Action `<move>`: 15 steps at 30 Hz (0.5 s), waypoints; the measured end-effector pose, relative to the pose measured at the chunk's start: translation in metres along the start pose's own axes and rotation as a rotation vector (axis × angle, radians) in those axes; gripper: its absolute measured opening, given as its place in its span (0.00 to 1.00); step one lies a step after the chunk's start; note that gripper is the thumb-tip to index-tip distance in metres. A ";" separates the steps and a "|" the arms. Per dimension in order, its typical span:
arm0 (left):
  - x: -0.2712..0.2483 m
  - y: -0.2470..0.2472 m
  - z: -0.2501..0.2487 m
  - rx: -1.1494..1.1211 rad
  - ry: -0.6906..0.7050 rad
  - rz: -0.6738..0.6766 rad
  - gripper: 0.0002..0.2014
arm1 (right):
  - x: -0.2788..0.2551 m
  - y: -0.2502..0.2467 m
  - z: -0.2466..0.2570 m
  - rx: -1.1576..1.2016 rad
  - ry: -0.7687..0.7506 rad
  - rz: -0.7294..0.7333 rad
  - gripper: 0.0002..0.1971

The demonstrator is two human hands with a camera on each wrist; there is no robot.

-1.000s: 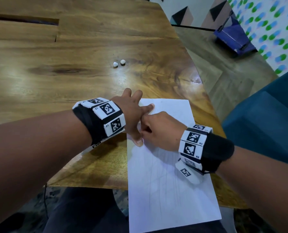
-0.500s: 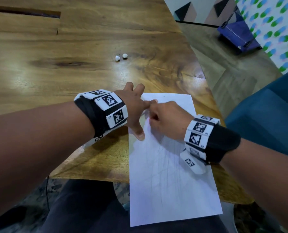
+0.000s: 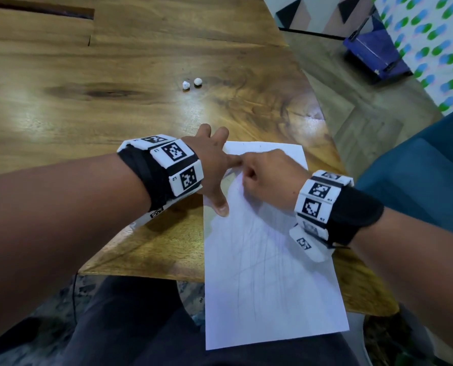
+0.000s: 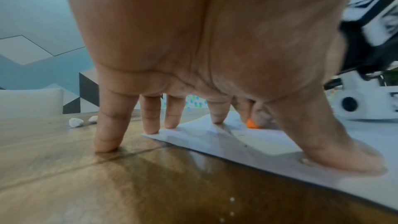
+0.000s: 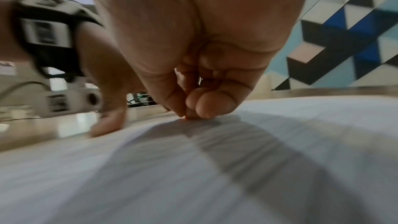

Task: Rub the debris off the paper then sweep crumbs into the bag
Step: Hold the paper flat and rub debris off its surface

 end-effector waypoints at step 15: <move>-0.002 0.001 -0.003 -0.002 -0.009 -0.001 0.59 | 0.010 -0.012 -0.029 -0.023 0.109 -0.057 0.04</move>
Point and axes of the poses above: each hand's wrist, its own x-axis towards the middle knuckle, its own y-axis out of the palm, z = x × y, the point moved 4 cm from there along x, towards the middle knuckle, and after that the axes turned 2 degrees about z, right-handed, at the moved point
